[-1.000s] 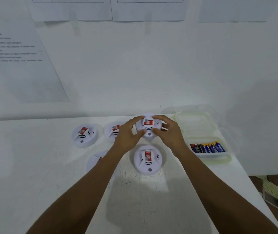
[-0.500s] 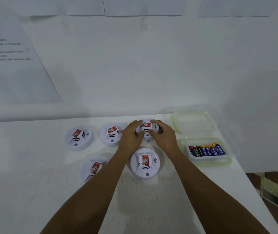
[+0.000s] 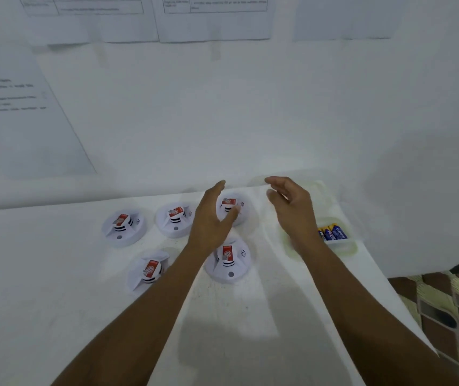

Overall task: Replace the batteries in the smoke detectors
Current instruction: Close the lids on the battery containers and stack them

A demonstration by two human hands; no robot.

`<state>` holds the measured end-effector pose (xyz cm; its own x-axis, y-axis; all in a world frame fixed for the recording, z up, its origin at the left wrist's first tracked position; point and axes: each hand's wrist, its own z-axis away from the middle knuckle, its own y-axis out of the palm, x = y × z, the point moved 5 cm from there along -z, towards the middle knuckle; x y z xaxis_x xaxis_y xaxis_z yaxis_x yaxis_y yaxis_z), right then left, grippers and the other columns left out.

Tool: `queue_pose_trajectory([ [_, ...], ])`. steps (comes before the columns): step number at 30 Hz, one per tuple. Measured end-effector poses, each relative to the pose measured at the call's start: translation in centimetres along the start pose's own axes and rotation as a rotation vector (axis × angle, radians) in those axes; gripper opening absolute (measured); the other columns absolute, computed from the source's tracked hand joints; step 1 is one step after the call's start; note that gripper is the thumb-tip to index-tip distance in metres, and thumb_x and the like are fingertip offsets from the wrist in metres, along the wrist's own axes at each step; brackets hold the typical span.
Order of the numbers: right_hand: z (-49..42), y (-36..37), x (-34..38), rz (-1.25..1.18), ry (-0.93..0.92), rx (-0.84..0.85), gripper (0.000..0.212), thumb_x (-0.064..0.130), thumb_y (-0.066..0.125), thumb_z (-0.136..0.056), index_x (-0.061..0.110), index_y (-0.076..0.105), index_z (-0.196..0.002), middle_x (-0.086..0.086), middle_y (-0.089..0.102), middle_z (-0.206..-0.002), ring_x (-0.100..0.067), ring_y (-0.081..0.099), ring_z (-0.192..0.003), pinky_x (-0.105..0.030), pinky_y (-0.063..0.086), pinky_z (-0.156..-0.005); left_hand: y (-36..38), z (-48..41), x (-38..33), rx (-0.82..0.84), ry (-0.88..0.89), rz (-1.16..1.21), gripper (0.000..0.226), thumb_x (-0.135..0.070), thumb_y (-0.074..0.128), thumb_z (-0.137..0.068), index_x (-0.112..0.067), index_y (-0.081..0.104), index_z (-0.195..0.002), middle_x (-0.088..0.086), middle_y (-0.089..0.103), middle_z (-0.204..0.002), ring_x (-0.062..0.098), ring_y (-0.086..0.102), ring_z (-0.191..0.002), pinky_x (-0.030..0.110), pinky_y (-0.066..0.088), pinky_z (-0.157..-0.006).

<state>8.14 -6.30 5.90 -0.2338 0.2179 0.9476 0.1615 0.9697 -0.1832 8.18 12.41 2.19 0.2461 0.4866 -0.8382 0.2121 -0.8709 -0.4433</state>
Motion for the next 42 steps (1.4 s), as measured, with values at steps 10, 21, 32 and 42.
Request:
queue_pose_trajectory([
  [10,1.2,-16.3,-6.4,0.604,0.164,-0.024,0.02,0.018,0.065,-0.088,0.022,0.068,-0.107,-0.001,0.065,-0.12,-0.021,0.061,-0.11,-0.025,0.041,-0.09,10.4,3.3,-5.0,0.37,0.015,-0.002,0.093,-0.045,0.081,-0.072,-0.027,0.031,-0.148,-0.005,0.035,-0.15,0.011,0.035,-0.136,0.034,0.033,-0.113],
  [21,2.4,-19.3,-8.8,0.254,0.266,-0.122,0.022,0.018,0.05,-0.097,0.023,0.063,-0.114,0.001,0.07,-0.107,-0.014,0.065,-0.089,-0.029,0.049,-0.078,11.9,3.1,-5.6,0.37,-0.052,0.054,0.114,-0.032,0.094,-0.055,-0.022,0.028,-0.148,-0.004,0.039,-0.142,0.006,0.043,-0.124,0.025,0.043,-0.1],
  [32,1.2,-20.1,-12.1,0.396,0.43,-0.071,0.047,0.006,0.073,-0.075,0.014,0.06,-0.12,-0.01,0.067,-0.094,-0.025,0.065,-0.082,-0.037,0.058,-0.076,7.9,5.2,-4.5,0.267,-0.099,0.065,0.108,-0.028,0.094,-0.055,-0.021,0.034,-0.144,-0.004,0.043,-0.142,0.007,0.046,-0.126,0.006,0.04,-0.086],
  [42,0.8,-29.3,-3.6,0.216,0.18,-0.389,0.042,-0.003,0.068,-0.08,0.013,0.059,-0.118,-0.015,0.065,-0.1,-0.031,0.07,-0.065,-0.042,0.061,-0.069,9.8,5.9,-4.8,0.334,-0.141,0.124,0.104,-0.025,0.095,-0.054,-0.02,0.037,-0.14,-0.006,0.045,-0.138,0.006,0.048,-0.122,0.019,0.046,-0.095],
])
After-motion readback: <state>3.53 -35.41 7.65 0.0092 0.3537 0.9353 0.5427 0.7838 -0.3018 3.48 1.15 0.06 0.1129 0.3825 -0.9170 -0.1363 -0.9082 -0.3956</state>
